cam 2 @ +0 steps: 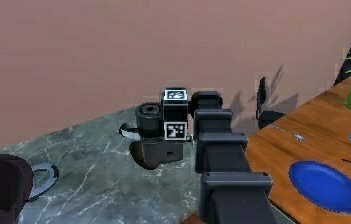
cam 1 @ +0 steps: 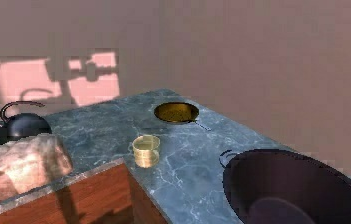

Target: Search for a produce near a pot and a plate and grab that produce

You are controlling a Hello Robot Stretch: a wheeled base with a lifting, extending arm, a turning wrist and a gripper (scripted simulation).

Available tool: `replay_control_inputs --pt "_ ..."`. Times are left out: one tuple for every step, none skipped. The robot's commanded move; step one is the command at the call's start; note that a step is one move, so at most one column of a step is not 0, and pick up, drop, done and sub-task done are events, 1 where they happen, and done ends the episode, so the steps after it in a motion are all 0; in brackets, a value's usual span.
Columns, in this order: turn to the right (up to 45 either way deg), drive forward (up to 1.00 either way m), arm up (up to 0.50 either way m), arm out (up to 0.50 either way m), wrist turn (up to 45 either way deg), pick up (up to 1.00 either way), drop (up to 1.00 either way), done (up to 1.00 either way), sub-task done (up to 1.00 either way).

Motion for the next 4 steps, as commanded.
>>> replay_control_inputs --pt "0.0 0.0 -0.12 0.0 0.0 0.0 0.0 0.0 0.0" --pt "0.0 0.0 0.0 0.0 0.0 1.0 0.0 0.0 0.0" --pt "0.0 0.0 0.1 0.0 0.0 0.0 0.0 0.0 0.0" --pt "0.0 0.0 0.0 0.0 0.0 0.0 0.0 1.0 0.0"
